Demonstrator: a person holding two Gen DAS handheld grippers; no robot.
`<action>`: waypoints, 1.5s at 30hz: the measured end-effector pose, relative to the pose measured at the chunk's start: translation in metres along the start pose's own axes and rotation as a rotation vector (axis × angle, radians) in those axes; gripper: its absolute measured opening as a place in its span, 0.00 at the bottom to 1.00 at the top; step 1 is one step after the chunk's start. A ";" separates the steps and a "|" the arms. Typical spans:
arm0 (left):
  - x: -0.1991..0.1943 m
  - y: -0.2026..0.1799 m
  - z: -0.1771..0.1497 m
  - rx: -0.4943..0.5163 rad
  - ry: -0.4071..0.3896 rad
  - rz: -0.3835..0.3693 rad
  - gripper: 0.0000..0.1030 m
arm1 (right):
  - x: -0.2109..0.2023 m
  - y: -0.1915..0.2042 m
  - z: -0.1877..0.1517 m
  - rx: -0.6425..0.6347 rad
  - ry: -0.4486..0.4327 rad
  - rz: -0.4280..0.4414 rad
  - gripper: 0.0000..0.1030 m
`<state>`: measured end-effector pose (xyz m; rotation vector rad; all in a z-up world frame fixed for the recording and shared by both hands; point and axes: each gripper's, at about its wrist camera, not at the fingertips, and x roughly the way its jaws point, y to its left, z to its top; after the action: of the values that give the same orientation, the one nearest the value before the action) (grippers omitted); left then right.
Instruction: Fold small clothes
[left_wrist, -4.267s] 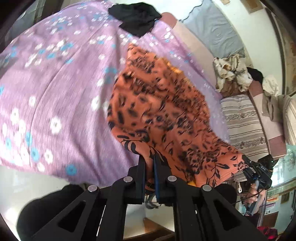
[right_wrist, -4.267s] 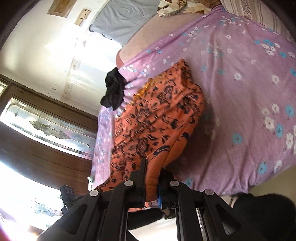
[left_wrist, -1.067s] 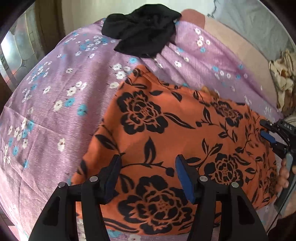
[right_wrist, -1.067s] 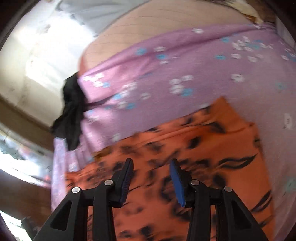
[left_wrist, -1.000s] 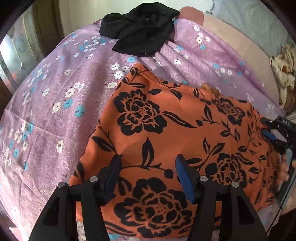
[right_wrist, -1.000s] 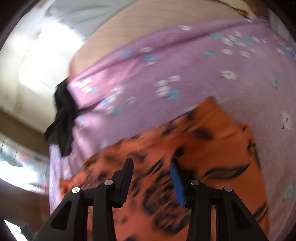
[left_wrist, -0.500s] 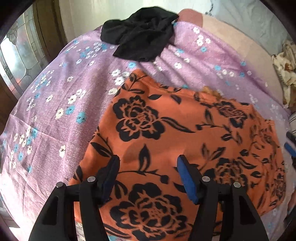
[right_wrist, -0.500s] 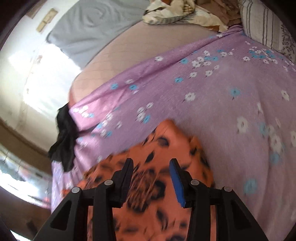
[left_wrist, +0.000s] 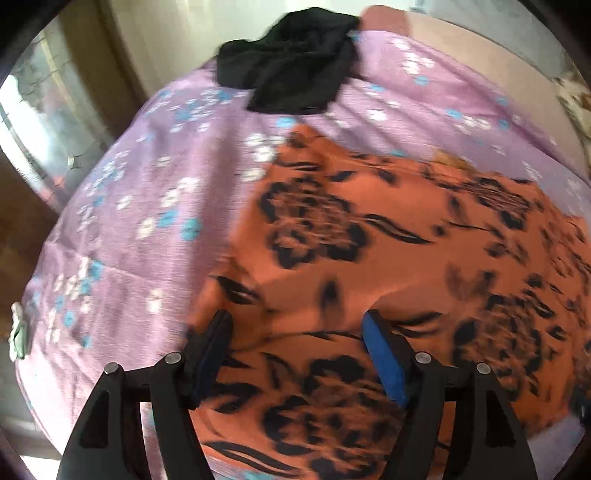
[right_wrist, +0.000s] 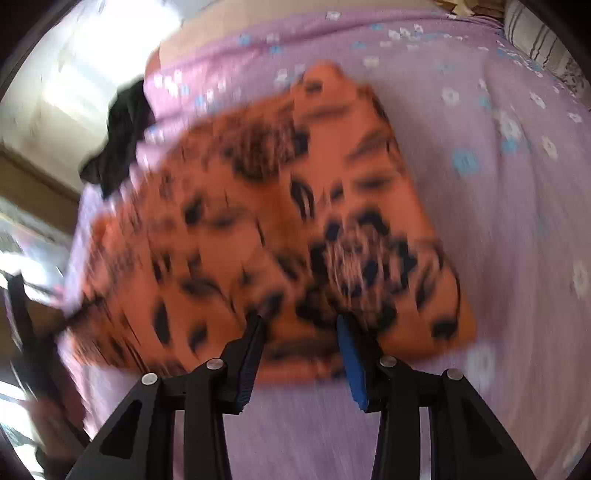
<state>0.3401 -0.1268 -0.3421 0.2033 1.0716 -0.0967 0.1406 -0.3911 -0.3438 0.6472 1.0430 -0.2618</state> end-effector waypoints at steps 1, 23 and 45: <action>0.003 0.004 0.001 -0.014 0.012 -0.013 0.72 | -0.004 0.006 -0.008 -0.044 -0.024 -0.034 0.43; -0.012 -0.068 -0.011 0.189 -0.019 -0.063 0.84 | 0.027 0.069 0.034 -0.007 -0.021 0.160 0.45; -0.033 -0.086 -0.020 0.218 -0.047 -0.136 0.90 | -0.022 -0.034 0.033 0.289 -0.082 0.147 0.44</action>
<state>0.2920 -0.2069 -0.3327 0.3234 1.0270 -0.3398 0.1358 -0.4402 -0.3262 0.9622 0.8815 -0.3111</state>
